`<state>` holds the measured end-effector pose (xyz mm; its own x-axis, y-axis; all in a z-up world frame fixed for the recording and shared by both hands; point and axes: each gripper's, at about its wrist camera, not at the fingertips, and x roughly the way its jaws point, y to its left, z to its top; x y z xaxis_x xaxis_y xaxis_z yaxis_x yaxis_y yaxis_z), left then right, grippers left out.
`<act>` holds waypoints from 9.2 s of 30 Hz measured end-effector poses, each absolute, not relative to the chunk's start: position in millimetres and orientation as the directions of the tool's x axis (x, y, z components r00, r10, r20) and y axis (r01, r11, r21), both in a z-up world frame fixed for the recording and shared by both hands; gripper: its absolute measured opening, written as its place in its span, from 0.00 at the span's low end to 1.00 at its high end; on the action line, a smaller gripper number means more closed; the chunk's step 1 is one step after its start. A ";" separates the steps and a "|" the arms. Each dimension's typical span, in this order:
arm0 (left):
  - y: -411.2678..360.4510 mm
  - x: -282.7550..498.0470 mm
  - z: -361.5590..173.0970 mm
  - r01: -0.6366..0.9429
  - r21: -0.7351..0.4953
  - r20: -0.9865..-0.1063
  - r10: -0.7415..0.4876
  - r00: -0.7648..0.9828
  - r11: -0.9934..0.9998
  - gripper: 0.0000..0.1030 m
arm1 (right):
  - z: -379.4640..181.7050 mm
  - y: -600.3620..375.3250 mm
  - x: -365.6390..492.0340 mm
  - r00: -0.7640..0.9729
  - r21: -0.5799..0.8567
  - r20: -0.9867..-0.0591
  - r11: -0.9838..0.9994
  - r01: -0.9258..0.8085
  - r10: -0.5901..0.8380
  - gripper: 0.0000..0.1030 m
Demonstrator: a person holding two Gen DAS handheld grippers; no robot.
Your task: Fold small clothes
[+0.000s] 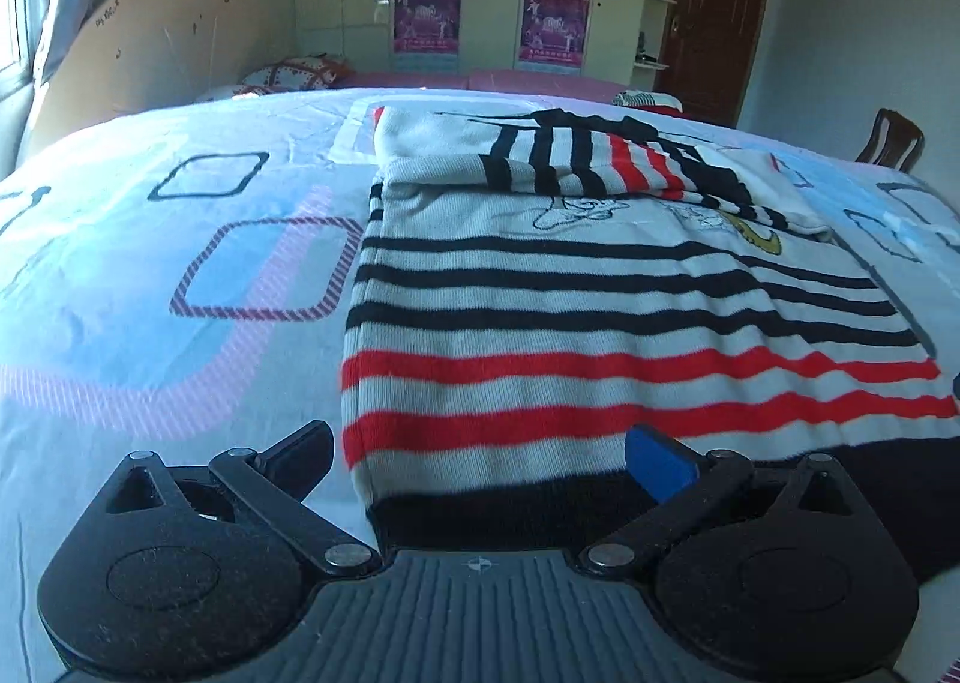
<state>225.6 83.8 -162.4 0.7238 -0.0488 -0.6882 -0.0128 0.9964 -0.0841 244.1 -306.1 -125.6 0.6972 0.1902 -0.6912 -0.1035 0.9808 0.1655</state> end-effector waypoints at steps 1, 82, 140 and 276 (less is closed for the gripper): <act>89.1 217.1 -162.7 -0.014 -0.122 -0.689 -0.074 0.721 0.992 1.00 | -125.0 -306.4 236.5 0.696 0.171 -0.692 0.980 -0.098 0.190 0.47; 152.3 266.0 -113.8 0.076 -0.582 -0.363 -0.342 0.867 0.810 0.05 | -56.4 -314.0 280.7 0.786 0.392 -0.461 0.889 -0.236 0.412 0.07; 135.8 627.9 -155.3 0.205 -0.243 -0.702 -0.318 0.638 0.948 0.36 | -143.5 -308.7 624.7 0.687 0.288 -0.616 0.922 -0.260 0.386 0.38; 96.4 417.3 -148.0 -0.016 0.044 -0.669 0.041 0.742 0.999 0.42 | -148.7 -296.6 460.4 0.694 -0.024 -0.712 0.983 -0.181 0.110 0.20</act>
